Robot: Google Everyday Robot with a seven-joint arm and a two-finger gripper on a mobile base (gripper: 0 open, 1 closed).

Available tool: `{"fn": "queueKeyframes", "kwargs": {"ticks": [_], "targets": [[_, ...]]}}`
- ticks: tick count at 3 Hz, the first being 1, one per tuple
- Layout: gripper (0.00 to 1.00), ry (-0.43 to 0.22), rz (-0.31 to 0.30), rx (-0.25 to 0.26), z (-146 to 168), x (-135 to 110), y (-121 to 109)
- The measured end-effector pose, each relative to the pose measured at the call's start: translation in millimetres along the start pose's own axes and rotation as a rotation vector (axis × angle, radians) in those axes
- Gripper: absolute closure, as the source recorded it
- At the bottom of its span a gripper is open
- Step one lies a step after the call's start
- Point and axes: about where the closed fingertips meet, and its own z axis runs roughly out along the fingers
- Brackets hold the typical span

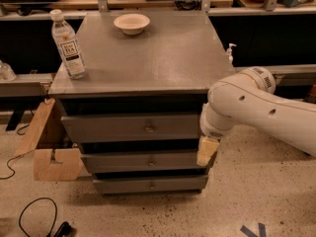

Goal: Open top drawer

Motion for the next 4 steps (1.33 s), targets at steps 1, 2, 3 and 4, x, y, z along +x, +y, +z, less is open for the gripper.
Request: {"fn": "queueKeyframes", "kwargs": {"ticks": [1,2,3,4], "targets": [[0.00,0.056,-0.033,-0.010,18,5,-10],[0.00,0.097,-0.065,-0.017,30,6,-24],[0.00,0.124,-0.090,-0.017,39,1,-36],[0.00,0.128,-0.101,-0.015,47,-7,-44]]}}
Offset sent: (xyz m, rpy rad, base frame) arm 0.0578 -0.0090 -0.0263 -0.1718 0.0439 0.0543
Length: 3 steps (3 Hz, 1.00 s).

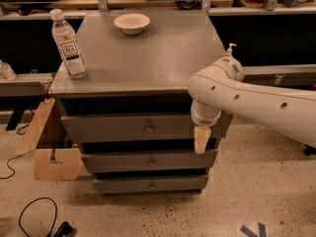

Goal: Open top drawer

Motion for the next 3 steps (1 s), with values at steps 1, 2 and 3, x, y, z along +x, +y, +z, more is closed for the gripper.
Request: {"fn": "queueKeyframes", "kwargs": {"ticks": [1,2,3], "targets": [[0.16,-0.024,0.004,-0.019,12,-11,3],[0.39,-0.062,0.031,-0.039,22,-19,15],[0.62,-0.078,0.051,-0.072,18,-19,38]]}}
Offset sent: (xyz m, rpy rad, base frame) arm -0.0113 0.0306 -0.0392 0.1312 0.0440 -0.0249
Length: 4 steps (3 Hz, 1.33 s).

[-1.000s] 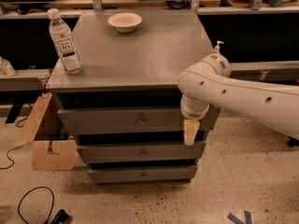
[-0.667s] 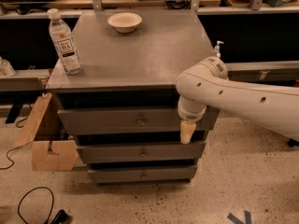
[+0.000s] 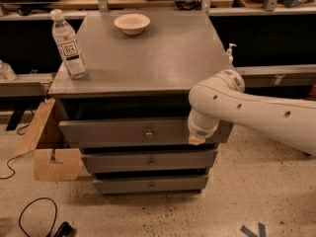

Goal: Open top drawer

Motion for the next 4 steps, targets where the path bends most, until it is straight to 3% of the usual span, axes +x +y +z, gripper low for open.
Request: {"fn": "queueKeyframes", "kwargs": {"ticks": [1,2,4], "targets": [[0.85,-0.001,0.002,-0.004,-3.9,-0.1,1.8],[1.00,-0.001,0.002,-0.004,-8.6,-0.5,0.6],[1.00,-0.001,0.002,-0.004,-11.3,-0.7,-0.1]]}}
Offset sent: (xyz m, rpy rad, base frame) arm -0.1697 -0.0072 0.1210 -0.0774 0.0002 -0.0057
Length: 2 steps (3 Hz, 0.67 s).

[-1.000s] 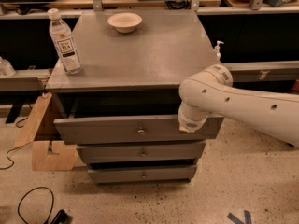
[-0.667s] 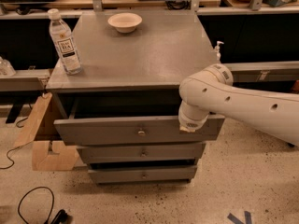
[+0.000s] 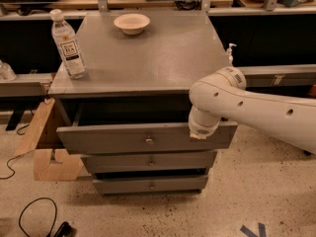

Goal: Open top drawer

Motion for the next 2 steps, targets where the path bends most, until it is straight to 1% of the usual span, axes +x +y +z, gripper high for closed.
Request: {"fn": "queueKeyframes", "kwargs": {"ticks": [2], "targets": [[1.00,0.000,0.000,0.000,-0.2,0.0,0.0]]}}
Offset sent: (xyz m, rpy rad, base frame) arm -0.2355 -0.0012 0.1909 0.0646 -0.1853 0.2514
